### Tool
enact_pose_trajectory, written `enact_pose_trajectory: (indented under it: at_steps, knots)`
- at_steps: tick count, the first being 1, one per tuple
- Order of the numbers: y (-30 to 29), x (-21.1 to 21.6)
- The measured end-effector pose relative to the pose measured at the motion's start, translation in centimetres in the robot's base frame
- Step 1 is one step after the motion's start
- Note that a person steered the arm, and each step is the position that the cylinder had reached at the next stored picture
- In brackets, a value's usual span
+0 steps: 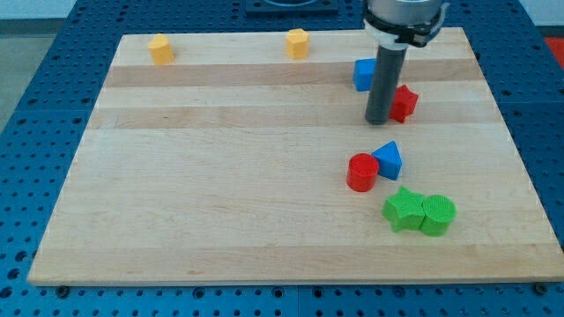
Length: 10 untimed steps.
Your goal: Push the red star to the top right of the board
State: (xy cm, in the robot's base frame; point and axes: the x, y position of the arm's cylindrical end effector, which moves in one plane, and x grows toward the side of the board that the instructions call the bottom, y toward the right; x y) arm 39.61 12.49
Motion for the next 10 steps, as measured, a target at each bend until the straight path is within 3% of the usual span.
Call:
enact_pose_trajectory:
  at_steps: [6,10]
  knots:
    - [6.4,-0.1]
    - [6.6,-4.1]
